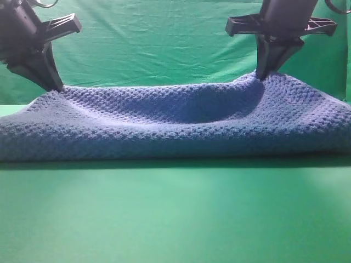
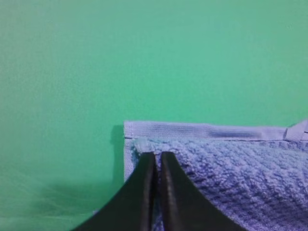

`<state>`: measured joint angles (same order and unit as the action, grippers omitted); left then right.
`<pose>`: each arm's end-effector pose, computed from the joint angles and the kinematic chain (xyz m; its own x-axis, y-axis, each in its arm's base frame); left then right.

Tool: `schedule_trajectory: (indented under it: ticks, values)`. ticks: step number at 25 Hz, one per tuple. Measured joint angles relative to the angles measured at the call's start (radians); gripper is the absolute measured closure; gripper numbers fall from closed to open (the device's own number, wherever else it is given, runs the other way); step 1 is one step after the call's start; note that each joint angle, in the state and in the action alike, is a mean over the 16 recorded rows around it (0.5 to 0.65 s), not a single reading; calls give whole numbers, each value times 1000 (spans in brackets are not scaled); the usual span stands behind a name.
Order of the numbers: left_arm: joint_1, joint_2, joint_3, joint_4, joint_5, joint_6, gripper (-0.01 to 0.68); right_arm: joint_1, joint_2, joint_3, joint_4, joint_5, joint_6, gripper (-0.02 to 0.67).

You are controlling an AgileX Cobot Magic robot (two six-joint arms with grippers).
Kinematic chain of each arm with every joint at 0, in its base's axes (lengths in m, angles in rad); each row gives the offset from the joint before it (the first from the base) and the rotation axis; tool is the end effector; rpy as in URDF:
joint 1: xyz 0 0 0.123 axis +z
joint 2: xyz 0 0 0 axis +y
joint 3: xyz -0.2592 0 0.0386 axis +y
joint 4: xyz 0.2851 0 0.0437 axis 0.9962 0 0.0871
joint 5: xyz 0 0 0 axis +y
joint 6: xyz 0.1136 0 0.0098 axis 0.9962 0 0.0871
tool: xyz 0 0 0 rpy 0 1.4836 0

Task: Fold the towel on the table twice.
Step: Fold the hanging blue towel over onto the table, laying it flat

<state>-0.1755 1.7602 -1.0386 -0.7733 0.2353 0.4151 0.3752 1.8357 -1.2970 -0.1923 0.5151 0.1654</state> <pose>0.3981 -0.0895 0.1337 -0.7633 -0.2028 -0.6133 0.0275 0.9384 -0.3445 0.4109 0.1503 0.1613 -0.7607 -0.3022 -0.5744 -0.3164 0.9454 -0.0785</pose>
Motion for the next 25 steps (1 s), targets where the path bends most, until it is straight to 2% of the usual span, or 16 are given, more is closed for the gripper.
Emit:
schedule_trajectory:
  ticks: [7,12,15,22,25]
  values:
    - [-1,3,-2,-1,-22,11,673,-13,17,-6,-30,-15,40,649]
    - [-1,4,-2,-2,-39,19,633,-20,18,-7,-40,-28,57,611]
    - [-1,4,-2,-3,-43,23,554,-21,18,-8,-43,-33,60,535]
    - [5,-12,-3,5,-3,26,282,-21,-9,-16,-55,18,62,260]
    - [11,-41,-8,13,37,26,205,-21,-44,-27,-63,63,62,162]
